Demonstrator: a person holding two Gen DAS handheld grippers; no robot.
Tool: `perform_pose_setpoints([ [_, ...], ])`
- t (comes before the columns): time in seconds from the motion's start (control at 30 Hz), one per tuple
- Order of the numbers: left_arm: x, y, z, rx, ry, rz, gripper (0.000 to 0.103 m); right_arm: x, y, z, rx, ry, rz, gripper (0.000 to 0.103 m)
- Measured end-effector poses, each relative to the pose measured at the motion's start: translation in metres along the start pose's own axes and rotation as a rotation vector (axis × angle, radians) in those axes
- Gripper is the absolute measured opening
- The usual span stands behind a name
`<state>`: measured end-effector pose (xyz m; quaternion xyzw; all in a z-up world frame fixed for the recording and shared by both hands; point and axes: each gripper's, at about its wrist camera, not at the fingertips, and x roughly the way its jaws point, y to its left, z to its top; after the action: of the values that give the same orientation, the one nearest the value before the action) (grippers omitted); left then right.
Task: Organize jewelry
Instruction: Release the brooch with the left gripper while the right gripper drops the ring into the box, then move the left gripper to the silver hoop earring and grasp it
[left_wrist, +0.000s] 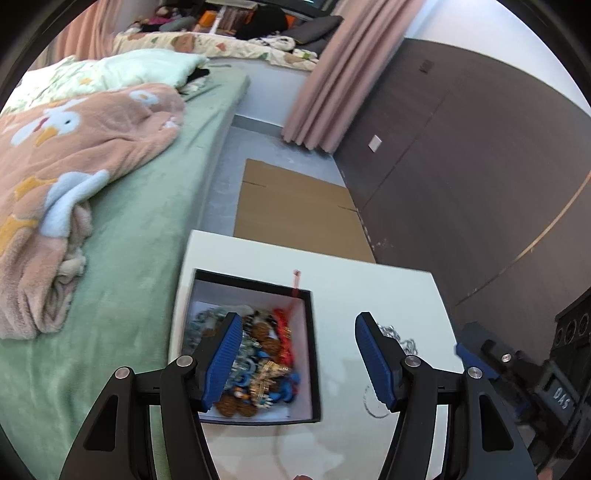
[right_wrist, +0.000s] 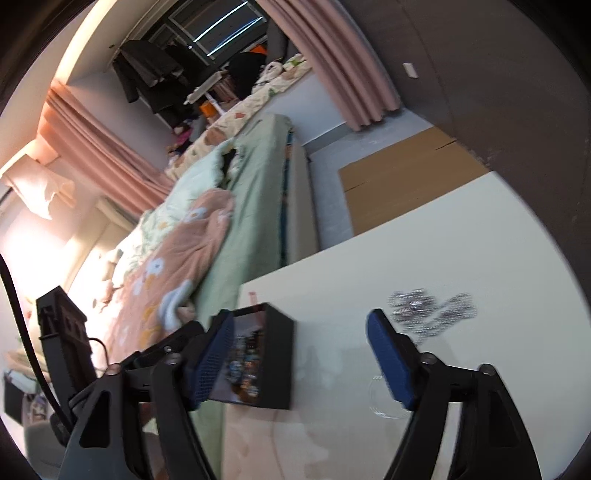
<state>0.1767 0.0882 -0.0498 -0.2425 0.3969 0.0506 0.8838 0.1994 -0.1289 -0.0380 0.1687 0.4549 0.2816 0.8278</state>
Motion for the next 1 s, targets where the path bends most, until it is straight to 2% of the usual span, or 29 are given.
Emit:
perform_pose_setpoints([
  [0.13, 0.007, -0.019, -0.01, 0.036, 0.006, -0.005, 0.065, -0.018, -0.023, 0.004, 0.007, -0.026, -0.046, 0.086],
  [0.5, 0.022, -0.051, -0.031, 0.117, 0.029, -0.025, 0.065, -0.048, -0.068, 0.014, 0.041, -0.034, -0.095, 0.086],
  [0.7, 0.028, -0.078, -0.049, 0.247, 0.046, -0.039, 0.064, -0.057, -0.092, 0.017, 0.055, -0.021, -0.129, 0.086],
  [1.0, 0.056, -0.102, -0.076, 0.354, 0.145, -0.039, 0.064, -0.064, -0.121, 0.018, 0.116, 0.003, -0.17, 0.086],
])
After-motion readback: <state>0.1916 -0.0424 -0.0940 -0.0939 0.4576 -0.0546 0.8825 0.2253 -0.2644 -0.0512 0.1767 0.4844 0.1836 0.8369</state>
